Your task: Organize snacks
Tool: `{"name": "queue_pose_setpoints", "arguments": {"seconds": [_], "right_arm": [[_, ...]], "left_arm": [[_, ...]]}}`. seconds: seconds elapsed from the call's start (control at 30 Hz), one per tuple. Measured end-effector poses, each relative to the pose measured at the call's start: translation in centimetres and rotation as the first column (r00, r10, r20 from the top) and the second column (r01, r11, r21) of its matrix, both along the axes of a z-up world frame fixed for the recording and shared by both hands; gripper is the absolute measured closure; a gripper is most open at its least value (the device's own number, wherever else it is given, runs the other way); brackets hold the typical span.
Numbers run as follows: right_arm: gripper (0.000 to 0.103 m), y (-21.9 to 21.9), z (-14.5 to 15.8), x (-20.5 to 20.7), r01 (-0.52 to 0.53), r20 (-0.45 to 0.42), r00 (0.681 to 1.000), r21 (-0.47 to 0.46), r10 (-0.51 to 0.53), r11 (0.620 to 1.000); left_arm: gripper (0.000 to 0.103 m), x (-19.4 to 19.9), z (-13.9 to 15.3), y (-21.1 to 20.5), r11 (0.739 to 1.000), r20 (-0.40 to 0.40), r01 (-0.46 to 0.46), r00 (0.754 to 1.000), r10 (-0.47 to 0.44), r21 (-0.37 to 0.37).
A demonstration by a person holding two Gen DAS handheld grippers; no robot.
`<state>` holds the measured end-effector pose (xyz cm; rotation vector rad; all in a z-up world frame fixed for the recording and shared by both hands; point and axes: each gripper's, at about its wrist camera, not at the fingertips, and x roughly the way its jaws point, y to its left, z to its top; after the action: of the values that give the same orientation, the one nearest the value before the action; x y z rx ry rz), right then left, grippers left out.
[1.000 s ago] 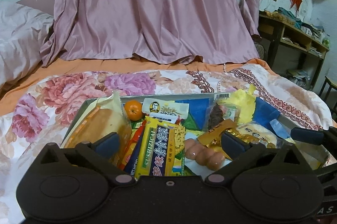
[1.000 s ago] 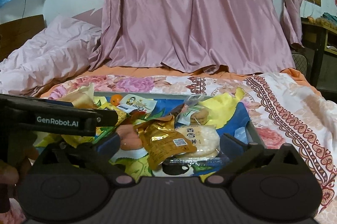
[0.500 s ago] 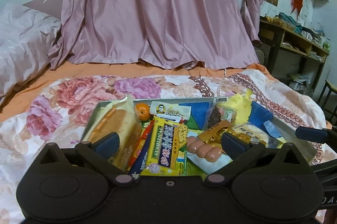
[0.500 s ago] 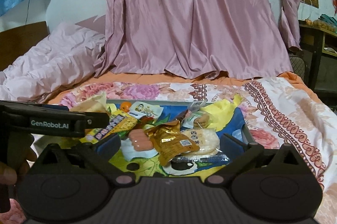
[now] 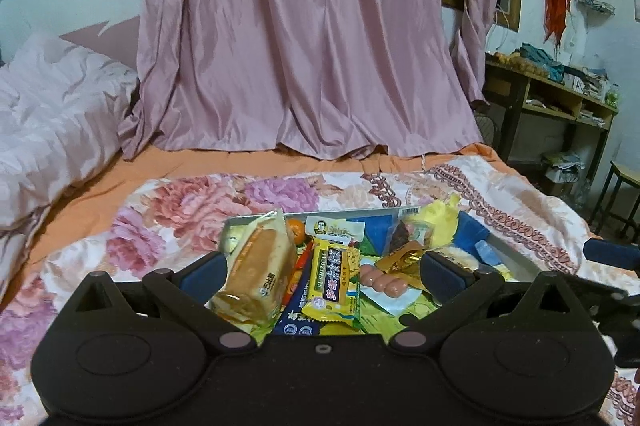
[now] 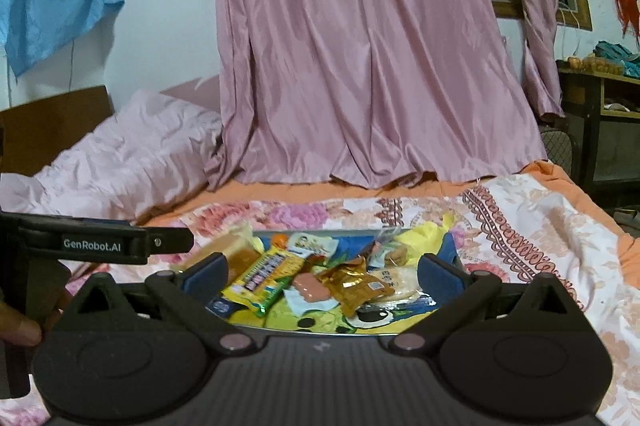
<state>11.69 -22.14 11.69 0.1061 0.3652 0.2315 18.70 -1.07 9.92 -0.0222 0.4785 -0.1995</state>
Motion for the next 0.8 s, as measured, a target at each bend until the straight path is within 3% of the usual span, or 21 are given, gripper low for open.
{"name": "queue_pose_setpoints", "arguments": {"seconds": [0.47, 0.8], "right_arm": [[0.000, -0.1, 4.1, -8.4, -0.034, 0.093, 0.995, 0.034, 0.031, 0.999], [0.000, 0.7, 5.0, -13.9, -0.076, 0.124, 0.990, 0.039, 0.071, 0.996]], "left_arm": [[0.001, -8.8, 4.7, 1.7, 1.000, 0.088, 0.001, 0.996, -0.002, 0.005], [0.001, -15.1, 5.8, 2.1, 1.000, 0.108, 0.004, 0.994, -0.002, -0.018]]}}
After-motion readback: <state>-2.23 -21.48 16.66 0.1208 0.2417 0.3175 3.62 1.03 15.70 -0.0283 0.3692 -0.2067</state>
